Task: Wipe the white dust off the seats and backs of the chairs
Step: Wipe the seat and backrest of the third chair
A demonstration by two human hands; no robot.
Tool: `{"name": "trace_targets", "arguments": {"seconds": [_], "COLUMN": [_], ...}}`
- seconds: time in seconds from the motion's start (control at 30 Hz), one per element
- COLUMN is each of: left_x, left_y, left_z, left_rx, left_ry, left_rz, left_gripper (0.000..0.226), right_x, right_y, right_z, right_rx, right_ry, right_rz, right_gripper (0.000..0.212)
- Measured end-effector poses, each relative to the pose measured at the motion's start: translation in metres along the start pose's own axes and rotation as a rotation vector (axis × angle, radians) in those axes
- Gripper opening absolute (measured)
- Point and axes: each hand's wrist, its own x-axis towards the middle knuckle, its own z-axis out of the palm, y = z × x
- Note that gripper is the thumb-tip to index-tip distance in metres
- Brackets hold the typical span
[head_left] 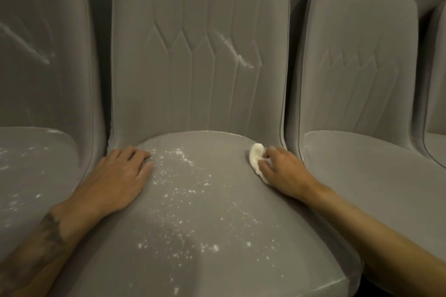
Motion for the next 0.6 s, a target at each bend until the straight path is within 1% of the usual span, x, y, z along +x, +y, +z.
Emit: {"name": "trace_targets", "arguments": {"seconds": [0.03,0.07,0.13,0.17,0.23,0.27,0.3,0.4,0.43,0.47,0.53,0.6], "left_x": [0.000,0.000,0.001,0.001,0.001,0.001,0.000,-0.001,-0.002,-0.001,-0.001,-0.001], "left_y": [0.000,0.000,0.001,0.001,0.000,-0.001,0.000,0.002,0.003,0.003,0.004,0.005], "left_z": [0.000,0.000,0.001,0.001,0.001,0.001,0.001,0.000,0.000,-0.001,-0.002,-0.002], "left_rx": [0.005,0.008,0.010,0.009,0.004,0.001,-0.003,-0.006,0.000,0.008,0.011,0.009], "left_ry": [0.007,0.014,0.021,0.022,0.020,0.018,0.016,0.016,0.016,0.018,0.010,0.005], "left_rz": [-0.004,-0.006,-0.003,-0.001,-0.005,-0.006,-0.004,-0.004,-0.006,-0.006,-0.003,-0.001], "left_gripper": [0.046,0.045,0.045,0.045,0.045,0.045,0.045,0.045,0.045,0.045,0.046,0.046], "right_x": [0.003,-0.001,-0.023,-0.037,-0.045,-0.038,-0.027,0.011,0.019,0.021,0.011,-0.006], "right_y": [-0.007,-0.017,-0.033,-0.037,-0.034,-0.027,-0.019,-0.008,-0.013,-0.021,-0.038,-0.048], "right_z": [0.005,0.010,0.018,0.018,0.010,0.007,0.006,0.004,0.007,0.012,0.023,0.027], "right_rx": [-0.007,0.003,0.091,0.142,0.171,0.147,0.111,0.007,-0.006,-0.007,0.058,0.140], "right_ry": [0.023,0.042,0.035,0.000,-0.085,-0.092,-0.081,-0.049,-0.038,-0.028,-0.023,-0.059], "right_rz": [0.018,-0.020,-0.204,-0.286,-0.343,-0.332,-0.283,0.008,0.046,0.035,-0.097,-0.269], "right_gripper": [0.027,0.026,0.021,0.018,0.018,0.017,0.018,0.030,0.032,0.033,0.029,0.018]}}
